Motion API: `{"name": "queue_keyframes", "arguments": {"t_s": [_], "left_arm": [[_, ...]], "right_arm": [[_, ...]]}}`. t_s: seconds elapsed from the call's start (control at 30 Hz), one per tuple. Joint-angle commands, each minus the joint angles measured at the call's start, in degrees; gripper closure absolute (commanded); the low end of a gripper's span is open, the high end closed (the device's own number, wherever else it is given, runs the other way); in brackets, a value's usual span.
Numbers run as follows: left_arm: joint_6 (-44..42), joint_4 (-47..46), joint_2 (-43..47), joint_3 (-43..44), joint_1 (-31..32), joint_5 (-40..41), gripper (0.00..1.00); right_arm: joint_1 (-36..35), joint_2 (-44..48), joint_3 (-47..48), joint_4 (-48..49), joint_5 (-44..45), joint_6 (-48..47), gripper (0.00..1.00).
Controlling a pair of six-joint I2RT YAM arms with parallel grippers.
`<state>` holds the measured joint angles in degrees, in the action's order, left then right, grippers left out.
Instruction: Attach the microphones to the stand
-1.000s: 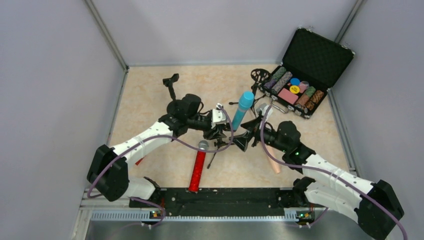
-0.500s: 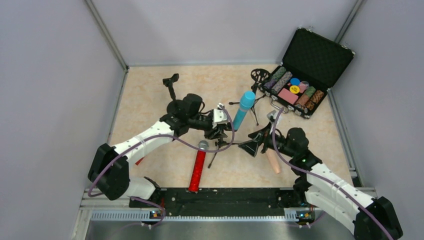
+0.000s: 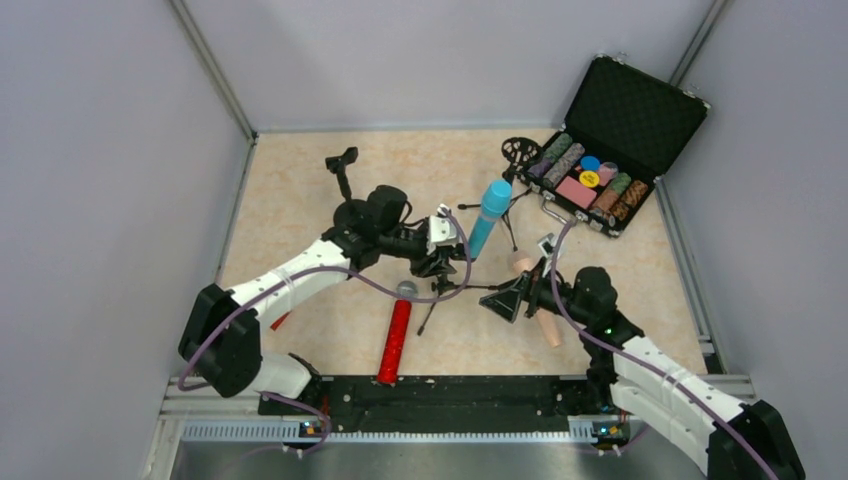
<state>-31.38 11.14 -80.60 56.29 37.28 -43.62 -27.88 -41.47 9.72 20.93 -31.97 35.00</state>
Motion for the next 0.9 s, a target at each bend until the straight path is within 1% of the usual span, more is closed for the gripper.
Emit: {"name": "queue_keyframes", "arguments": {"t_s": [0.0, 0.2, 0.5, 0.87], "left_arm": [[-0.2, 0.7, -1.7, 1.7, 0.3, 3.7, 1.00], [2.3, -2.7, -2.9, 3.8, 0.4, 4.0, 1.00], [2.4, -3.6, -4.1, 8.2, 0.3, 8.7, 1.00], [2.5, -4.8, -6.5, 14.6, -1.0, 14.1, 1.00]], "right_arm": [[0.6, 1.6, 1.1, -1.3, 2.5, -0.5, 0.03], [0.6, 2.6, 2.5, -5.9, 3.5, -2.5, 0.03], [0.6, 7.1, 2.1, -7.6, 2.4, -3.8, 0.02], [0.6, 8.6, 1.7, -7.4, 0.3, -4.2, 0.02]]}}
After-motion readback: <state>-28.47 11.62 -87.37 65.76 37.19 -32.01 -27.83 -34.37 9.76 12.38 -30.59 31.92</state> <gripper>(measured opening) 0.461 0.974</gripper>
